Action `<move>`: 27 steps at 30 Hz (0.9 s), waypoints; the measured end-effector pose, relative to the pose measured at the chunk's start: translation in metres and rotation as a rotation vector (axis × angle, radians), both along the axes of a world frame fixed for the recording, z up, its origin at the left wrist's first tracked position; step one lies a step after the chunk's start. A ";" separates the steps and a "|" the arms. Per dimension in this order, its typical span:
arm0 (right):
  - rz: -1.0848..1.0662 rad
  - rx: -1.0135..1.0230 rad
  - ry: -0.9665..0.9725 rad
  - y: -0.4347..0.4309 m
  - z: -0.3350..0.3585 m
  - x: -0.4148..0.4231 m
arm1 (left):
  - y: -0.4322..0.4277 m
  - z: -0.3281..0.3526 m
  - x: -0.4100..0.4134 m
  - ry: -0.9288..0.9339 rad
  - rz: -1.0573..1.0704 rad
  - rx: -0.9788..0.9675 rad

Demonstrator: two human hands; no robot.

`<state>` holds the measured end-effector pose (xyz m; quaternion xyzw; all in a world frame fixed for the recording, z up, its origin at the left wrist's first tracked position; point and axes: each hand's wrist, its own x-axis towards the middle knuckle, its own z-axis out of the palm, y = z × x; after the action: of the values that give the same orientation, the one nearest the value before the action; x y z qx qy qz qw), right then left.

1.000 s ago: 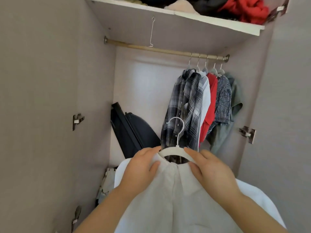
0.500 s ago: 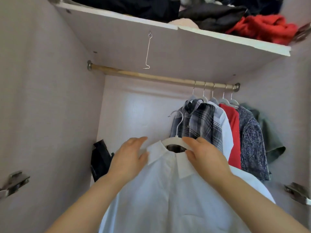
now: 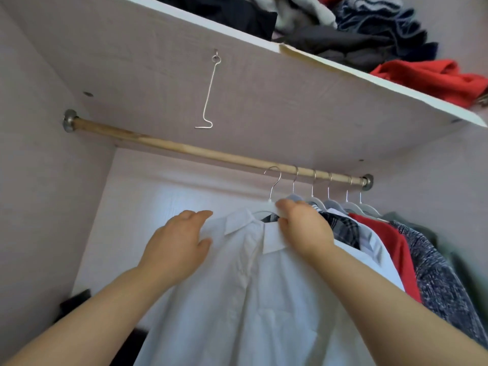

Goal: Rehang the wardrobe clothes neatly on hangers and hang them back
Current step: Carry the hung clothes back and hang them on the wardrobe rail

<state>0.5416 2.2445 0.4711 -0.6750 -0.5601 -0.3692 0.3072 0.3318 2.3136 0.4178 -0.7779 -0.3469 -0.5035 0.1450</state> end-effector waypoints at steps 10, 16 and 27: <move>0.059 0.080 -0.009 0.055 0.066 0.058 | 0.047 0.028 0.029 -0.018 0.080 0.090; 0.089 0.087 0.004 0.072 0.071 0.078 | 0.064 0.025 0.044 -0.012 0.087 0.089; 0.121 0.116 -0.087 0.077 0.037 0.085 | 0.070 -0.005 0.052 0.031 0.097 0.009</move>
<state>0.6264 2.3215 0.5085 -0.6042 -0.5903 -0.4110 0.3429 0.3841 2.3838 0.4130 -0.7673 -0.3796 -0.4852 0.1780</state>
